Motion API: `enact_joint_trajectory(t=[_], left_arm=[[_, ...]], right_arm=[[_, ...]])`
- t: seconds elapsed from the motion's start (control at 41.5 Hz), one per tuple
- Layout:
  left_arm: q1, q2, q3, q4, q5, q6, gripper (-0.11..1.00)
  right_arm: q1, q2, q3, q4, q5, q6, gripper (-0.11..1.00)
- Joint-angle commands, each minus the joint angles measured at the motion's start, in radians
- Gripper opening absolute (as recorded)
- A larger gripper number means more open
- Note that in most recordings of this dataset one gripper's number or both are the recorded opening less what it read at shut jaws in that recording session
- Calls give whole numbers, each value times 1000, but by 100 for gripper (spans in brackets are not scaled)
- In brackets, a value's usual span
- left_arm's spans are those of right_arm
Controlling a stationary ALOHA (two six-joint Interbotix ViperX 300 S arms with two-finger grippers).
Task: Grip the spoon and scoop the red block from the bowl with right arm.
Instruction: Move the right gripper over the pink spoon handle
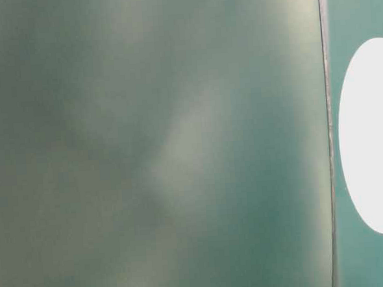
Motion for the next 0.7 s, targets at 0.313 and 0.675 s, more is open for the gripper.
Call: enact_joint_trajectory(t=[0.313,0.675], left_arm=[[-2,6,-26,3,97,-2,0],[15,8,-26,3,97,-2,0]], right_arm=[[-2,43,-51,2,-11,-2,0],[-2,43,-51,3,-8,5,17]])
